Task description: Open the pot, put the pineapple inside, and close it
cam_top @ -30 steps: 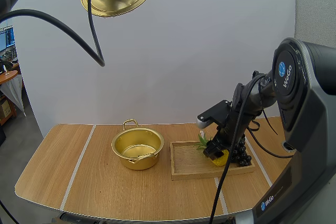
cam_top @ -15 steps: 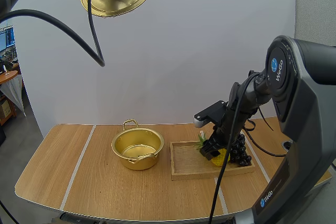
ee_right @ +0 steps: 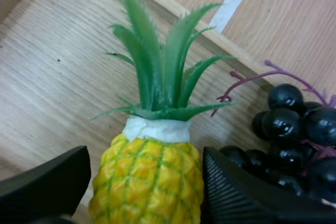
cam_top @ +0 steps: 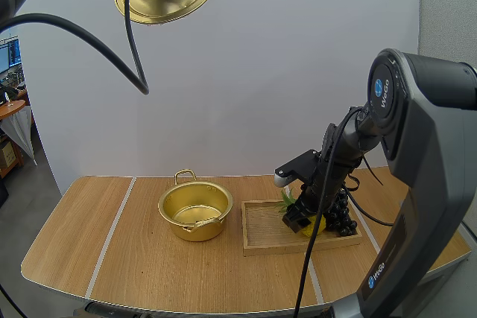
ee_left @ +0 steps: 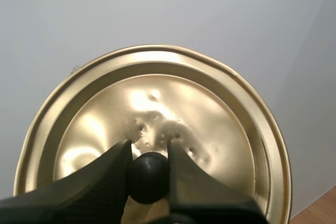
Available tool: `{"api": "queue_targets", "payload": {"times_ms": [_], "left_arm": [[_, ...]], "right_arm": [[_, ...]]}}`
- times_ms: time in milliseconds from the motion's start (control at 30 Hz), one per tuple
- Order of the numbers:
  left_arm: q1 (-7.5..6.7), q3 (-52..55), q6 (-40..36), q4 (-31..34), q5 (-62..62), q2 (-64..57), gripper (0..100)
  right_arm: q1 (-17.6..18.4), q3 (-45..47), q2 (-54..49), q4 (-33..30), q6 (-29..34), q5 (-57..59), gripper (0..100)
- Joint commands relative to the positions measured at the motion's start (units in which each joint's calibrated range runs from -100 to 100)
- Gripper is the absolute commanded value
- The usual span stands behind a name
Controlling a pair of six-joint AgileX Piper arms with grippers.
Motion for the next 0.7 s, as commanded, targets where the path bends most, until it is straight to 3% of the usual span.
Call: {"api": "queue_targets", "payload": {"times_ms": [0, 367, 567, 600, 667], "left_arm": [[-0.01, -0.44, -0.56, -0.17, -1.97, 0.12, 0], [-0.01, -0.44, -0.56, -0.17, -1.97, 0.12, 0], [-0.01, -0.44, -0.56, -0.17, -1.97, 0.12, 0], [-0.01, -0.44, -0.56, -0.17, -1.97, 0.12, 0], [-0.01, -0.44, -0.56, -0.17, -1.97, 0.12, 0]], "right_arm": [[0.1, -0.42, 1.28, 0.38, -0.41, -1.82, 100], [0.1, -0.42, 2.65, -0.01, -0.41, -4.49, 100], [0.1, -0.42, 2.41, 0.37, -0.41, -0.69, 7], [0.1, -0.42, 2.32, 0.37, -0.41, -0.68, 0], [0.1, -0.42, 1.14, 0.37, -0.41, -0.26, 0]]}}
